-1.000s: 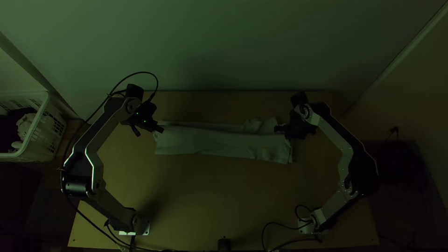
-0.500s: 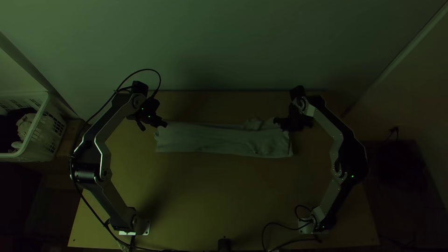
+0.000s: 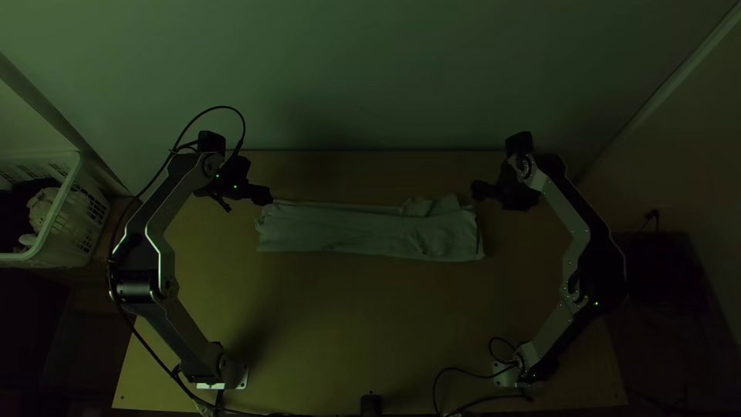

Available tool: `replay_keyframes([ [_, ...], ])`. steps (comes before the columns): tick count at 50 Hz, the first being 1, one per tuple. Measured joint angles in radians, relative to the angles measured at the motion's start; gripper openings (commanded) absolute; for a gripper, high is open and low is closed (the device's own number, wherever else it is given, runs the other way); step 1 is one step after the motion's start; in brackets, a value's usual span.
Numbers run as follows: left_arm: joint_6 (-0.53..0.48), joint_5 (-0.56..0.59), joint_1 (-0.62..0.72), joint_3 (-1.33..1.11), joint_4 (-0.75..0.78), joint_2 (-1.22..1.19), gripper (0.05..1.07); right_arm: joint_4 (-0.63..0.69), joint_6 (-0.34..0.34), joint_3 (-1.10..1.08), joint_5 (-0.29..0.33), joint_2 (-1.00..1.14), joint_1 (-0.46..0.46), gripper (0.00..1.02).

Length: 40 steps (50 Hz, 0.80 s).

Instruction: Fold the t-shirt

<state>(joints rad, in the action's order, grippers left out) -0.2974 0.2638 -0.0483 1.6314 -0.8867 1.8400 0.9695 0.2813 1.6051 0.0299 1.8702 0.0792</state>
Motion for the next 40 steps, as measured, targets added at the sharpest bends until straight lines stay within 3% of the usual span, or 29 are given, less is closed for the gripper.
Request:
replay_keyframes([
  [8,0.014,0.094,-0.045,-0.045,0.0,-0.029,1.03,0.023,0.006,0.0,0.009,-0.06,-0.018,0.99],
  [26,0.036,0.267,-0.173,-0.207,0.072,-0.052,1.03,0.068,0.029,0.001,0.119,-0.196,-0.037,0.99],
  [40,0.031,0.358,-0.235,-0.304,0.083,-0.051,1.03,0.115,0.033,0.018,0.143,-0.291,-0.034,0.99],
])
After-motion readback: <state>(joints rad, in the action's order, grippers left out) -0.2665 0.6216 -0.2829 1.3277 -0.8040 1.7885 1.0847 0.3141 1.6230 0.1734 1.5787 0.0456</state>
